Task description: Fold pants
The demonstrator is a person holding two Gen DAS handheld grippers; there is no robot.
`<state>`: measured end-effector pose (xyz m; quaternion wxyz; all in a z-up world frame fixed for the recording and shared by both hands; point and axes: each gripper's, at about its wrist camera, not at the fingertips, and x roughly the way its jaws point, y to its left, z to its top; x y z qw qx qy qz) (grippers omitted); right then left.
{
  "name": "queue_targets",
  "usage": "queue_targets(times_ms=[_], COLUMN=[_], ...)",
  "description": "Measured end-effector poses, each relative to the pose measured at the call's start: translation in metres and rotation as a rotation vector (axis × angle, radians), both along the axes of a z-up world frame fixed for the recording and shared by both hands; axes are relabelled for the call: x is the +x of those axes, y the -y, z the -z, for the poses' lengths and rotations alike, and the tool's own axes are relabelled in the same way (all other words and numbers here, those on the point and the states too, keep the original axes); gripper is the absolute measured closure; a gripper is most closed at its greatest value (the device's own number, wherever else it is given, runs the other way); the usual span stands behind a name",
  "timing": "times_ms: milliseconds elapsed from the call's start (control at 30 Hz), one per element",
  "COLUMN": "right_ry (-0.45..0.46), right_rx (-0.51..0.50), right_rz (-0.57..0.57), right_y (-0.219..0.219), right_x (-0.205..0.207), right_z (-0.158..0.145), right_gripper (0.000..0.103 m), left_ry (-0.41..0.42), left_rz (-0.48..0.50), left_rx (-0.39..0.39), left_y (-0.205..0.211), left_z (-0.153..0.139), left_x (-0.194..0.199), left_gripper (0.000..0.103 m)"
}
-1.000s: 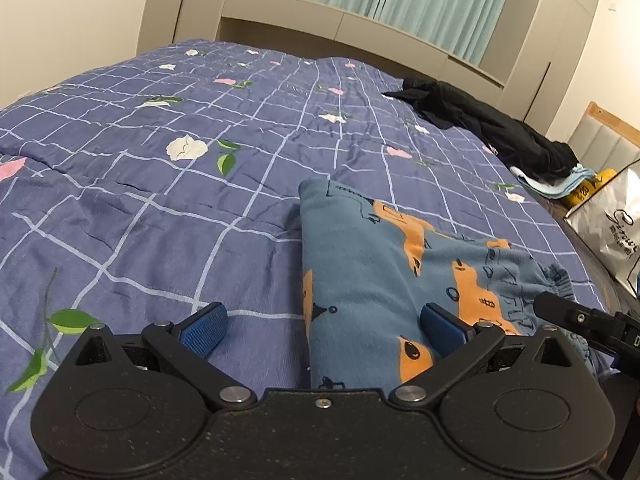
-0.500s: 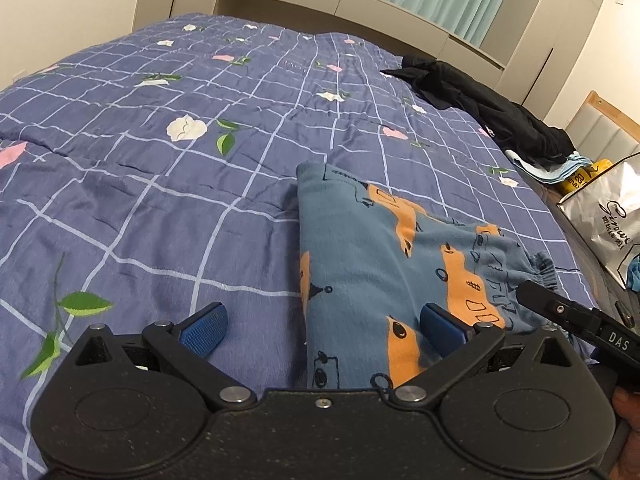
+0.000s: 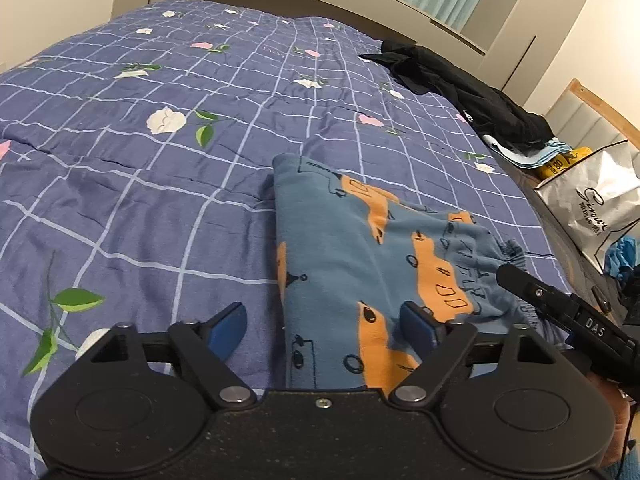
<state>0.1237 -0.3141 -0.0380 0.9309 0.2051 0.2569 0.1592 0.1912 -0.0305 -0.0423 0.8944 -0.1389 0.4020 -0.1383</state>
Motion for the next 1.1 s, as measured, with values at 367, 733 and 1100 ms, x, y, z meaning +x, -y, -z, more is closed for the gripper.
queue_targets(times_ms=[367, 733, 1100], right_ry=[0.003, 0.002, -0.003], right_rx=[0.029, 0.048, 0.052], right_rz=[0.022, 0.0, 0.0], right_y=[0.008, 0.006, 0.006], right_x=[-0.004, -0.004, -0.003], right_z=[0.001, 0.003, 0.004], right_gripper=[0.032, 0.049, 0.049], left_ry=[-0.043, -0.042, -0.025], left_rz=[-0.037, -0.03, -0.025], left_rx=[-0.03, 0.014, 0.066], left_y=[0.001, 0.016, 0.024], left_z=[0.002, -0.009, -0.014], left_x=[0.005, 0.003, 0.0], left_gripper=[0.027, 0.052, 0.055])
